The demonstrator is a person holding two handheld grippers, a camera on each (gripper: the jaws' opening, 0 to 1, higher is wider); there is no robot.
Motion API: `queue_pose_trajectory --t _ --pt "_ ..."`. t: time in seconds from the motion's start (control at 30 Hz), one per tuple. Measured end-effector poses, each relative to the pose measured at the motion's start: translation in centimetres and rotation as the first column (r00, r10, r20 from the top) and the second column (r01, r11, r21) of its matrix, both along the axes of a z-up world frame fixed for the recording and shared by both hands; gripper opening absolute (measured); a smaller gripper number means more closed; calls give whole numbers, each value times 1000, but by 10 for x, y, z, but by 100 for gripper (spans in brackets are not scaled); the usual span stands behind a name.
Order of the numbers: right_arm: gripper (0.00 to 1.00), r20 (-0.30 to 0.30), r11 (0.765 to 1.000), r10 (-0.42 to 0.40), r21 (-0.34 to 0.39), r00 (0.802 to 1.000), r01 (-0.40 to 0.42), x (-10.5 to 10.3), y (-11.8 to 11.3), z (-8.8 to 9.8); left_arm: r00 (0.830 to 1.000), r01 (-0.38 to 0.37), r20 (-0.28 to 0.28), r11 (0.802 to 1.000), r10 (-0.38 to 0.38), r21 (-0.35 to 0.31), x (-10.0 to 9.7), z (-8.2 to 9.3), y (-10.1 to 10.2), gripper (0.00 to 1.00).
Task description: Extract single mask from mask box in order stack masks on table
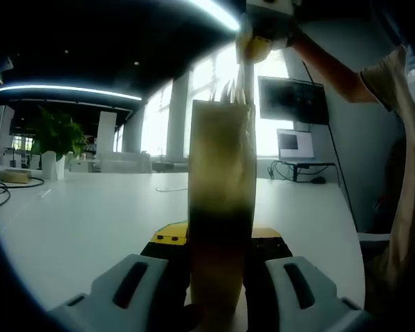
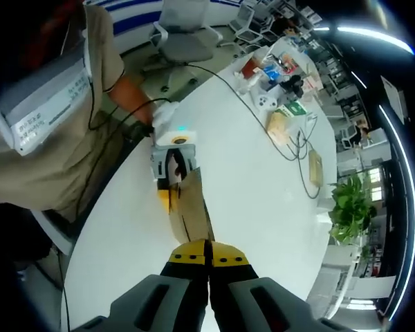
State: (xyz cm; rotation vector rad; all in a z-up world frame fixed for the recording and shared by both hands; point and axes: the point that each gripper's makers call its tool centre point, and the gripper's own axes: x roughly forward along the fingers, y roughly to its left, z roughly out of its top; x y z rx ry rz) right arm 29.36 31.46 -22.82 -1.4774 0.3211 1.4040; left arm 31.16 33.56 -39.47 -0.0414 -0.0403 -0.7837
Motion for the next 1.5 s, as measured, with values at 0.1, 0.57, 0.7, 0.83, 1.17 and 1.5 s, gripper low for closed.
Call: queue_pose_trajectory --t 0.1,0.57,0.7,0.83,1.17,1.5 --pt "0 8 1000 -2 4 1000 2 0 0 7 1000 0 0 1000 0 0 0 0 0 19" --pt "0 42 999 -24 29 999 22 3 -5 35 1000 1 1 1000 -1 1 0 0 1 19" --pt "0 49 999 -32 39 998 30 2 -9 44 1000 1 1 1000 -1 1 0 0 1 19" --pt "0 70 997 -52 62 996 48 1 -13 53 1000 1 1 1000 -1 1 0 0 1 19" --pt "0 105 993 -91 90 990 82 -1 -26 78 1000 0 1 1000 0 5 0 -1 0 19" --pt "0 100 985 -157 95 983 148 -1 -55 75 1000 0 1 1000 0 7 -1 -1 0 19"
